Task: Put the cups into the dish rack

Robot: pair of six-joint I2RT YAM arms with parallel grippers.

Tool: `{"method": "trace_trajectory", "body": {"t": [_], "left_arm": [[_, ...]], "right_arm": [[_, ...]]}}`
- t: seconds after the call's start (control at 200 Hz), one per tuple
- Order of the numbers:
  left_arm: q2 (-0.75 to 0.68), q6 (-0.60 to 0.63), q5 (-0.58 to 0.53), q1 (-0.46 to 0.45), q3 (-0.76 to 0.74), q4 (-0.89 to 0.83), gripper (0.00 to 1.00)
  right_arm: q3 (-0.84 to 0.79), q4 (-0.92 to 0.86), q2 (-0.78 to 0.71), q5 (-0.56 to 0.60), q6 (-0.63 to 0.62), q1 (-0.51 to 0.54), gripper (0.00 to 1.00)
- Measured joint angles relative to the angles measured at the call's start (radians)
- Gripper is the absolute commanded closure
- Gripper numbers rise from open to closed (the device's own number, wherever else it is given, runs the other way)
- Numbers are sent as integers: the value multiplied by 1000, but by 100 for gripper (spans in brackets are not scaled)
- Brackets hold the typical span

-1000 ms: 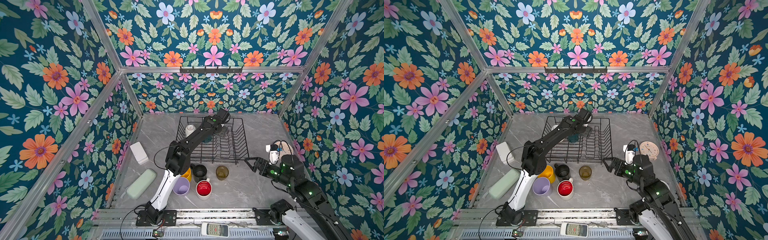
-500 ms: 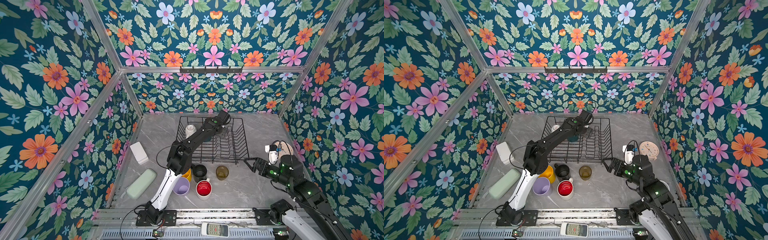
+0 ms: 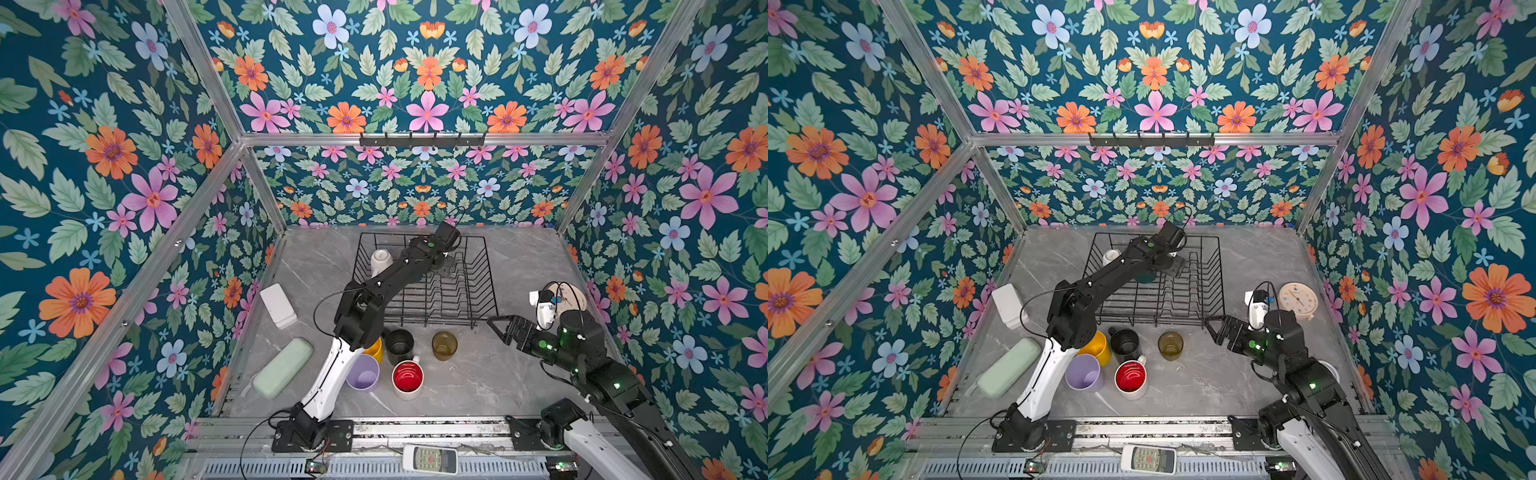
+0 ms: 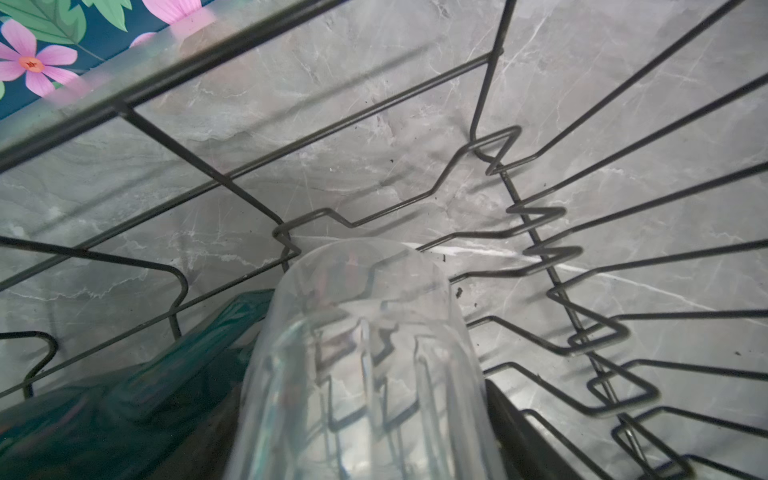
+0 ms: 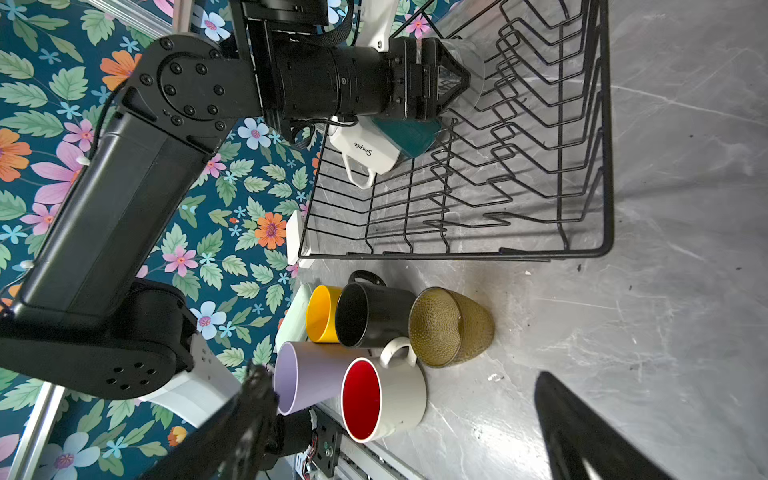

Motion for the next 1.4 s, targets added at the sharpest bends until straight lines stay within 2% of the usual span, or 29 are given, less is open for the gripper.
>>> {"method": "trace_trajectory", "body": {"t": [0.165,0.28,0.5,0.6,0.735,0.795,1.4], "left_arm": [[-12,-2,1,0,-4,-5,44],[-15,-3,1,0,-6,-5,31],[-17,-3,5,0,-8,-5,25],[-22,-3,5,0,-11,-5,35],[-38,-3,11,0,-19,-9,63],[-45,-3,15,0,-24,-9,69],[-84,-2,53,-9,-41,-17,84]], "right_arm": [[0,0,0,0,0,0,4],[0,0,0,-2,2,0,4],[0,3,-3,-3,3,0,4],[0,7,-3,-3,5,0,4],[0,8,-3,-5,6,0,4],[0,8,-3,-7,6,0,4],[8,14,0,-14,6,0,5]]}}
